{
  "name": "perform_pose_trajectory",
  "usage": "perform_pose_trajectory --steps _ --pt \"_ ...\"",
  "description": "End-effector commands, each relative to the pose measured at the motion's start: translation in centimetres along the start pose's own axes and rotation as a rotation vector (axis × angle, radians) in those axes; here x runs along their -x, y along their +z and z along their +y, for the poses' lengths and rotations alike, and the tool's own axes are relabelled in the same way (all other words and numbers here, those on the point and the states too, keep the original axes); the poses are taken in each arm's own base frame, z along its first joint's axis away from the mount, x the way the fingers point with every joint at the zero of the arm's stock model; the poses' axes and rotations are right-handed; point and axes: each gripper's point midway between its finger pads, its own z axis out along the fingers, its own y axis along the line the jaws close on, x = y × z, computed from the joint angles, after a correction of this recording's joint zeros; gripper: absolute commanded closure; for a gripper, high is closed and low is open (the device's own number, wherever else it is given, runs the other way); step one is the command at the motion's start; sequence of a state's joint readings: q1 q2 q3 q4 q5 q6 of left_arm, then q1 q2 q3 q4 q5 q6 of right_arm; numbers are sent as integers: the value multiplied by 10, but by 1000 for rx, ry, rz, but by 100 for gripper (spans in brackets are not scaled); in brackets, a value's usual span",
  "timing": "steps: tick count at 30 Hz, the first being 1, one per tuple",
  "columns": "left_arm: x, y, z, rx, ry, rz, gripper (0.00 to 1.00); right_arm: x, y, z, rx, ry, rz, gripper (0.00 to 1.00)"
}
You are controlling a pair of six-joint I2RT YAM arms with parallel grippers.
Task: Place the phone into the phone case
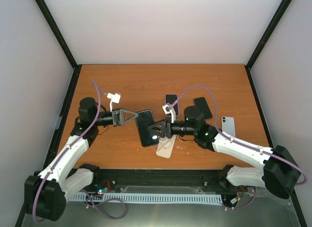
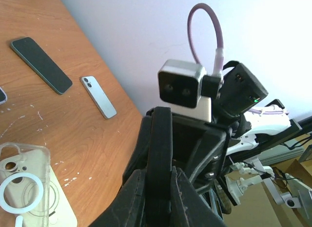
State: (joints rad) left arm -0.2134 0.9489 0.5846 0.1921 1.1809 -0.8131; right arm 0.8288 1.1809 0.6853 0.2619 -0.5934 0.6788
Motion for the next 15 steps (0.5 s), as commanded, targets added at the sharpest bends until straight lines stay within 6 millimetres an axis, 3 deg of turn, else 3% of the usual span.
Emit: perform_pose_trajectory --steps 1,6,9,15 --pt "18 -1 -23 -30 74 -29 100 -10 -5 8 53 7 12 61" --pt "17 0 -9 14 54 -40 100 -8 -7 11 82 65 -21 88" --pt "16 2 7 55 -5 -39 95 2 -6 15 102 97 -53 94" --pt "13 1 18 91 -80 -53 52 27 -2 16 92 141 -139 97"
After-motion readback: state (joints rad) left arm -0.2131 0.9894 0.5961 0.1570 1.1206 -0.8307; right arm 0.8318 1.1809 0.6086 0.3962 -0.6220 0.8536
